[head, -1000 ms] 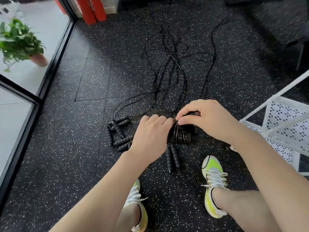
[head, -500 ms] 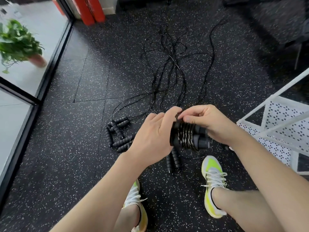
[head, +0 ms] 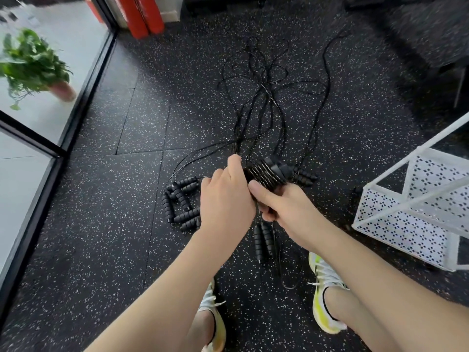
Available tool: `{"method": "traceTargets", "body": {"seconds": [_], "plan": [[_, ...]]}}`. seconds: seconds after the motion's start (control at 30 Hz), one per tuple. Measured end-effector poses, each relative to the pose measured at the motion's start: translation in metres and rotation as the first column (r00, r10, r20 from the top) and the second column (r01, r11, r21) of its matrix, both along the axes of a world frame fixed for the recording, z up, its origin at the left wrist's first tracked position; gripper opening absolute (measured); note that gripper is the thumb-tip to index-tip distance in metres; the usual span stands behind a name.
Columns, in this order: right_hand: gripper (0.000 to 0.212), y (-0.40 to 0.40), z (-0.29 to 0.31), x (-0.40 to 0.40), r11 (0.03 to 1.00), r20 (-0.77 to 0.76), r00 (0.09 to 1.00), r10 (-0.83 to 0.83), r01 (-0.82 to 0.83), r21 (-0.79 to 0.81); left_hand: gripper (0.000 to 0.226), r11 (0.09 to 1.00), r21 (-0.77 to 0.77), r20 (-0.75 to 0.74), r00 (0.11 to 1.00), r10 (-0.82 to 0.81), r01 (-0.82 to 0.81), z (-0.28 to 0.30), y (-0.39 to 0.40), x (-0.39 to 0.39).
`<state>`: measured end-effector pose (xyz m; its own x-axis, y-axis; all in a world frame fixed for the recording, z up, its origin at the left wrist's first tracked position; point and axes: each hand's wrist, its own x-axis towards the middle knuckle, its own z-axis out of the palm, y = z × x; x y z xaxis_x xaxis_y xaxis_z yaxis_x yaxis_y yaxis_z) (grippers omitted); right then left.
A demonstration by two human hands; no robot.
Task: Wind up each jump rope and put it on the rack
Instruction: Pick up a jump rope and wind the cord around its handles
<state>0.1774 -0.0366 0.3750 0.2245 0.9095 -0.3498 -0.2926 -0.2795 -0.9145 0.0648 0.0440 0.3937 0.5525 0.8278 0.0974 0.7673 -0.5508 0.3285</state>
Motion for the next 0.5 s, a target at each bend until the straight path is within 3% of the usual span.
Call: {"method": "traceTargets", "body": {"seconds": [0.1,0.2,0.37,0.43,0.5], "plan": [[0.037,0.000,-0.003,-0.002,0.996,-0.007,0.996,-0.085,0.085,-0.018,0.050,0.998,-0.008,0.004,0.998,-0.063,0.063,-0.005,0.001,0.000],[0.020,0.002,0.001,0.013,0.990,-0.013,0.990,-0.141,0.141,-0.015,0.060,0.987,-0.097,0.117,0.987,-0.114,0.126,0.000,0.007,-0.003],[0.042,0.001,0.008,0.021,0.993,0.190,0.979,-0.074,0.090,-0.076,0.064,0.954,-0.279,0.205,0.977,-0.050,0.107,0.004,0.016,-0.009],[0.049,0.000,0.013,0.019,0.990,0.467,0.884,0.018,0.052,-0.135,0.064,0.961,-0.264,0.178,0.984,-0.034,0.081,0.002,0.022,-0.011],[0.037,-0.002,0.017,0.020,0.987,0.731,0.673,0.116,0.001,-0.158,0.058,0.976,-0.213,0.146,0.989,-0.017,0.049,-0.001,0.028,-0.012]]}}
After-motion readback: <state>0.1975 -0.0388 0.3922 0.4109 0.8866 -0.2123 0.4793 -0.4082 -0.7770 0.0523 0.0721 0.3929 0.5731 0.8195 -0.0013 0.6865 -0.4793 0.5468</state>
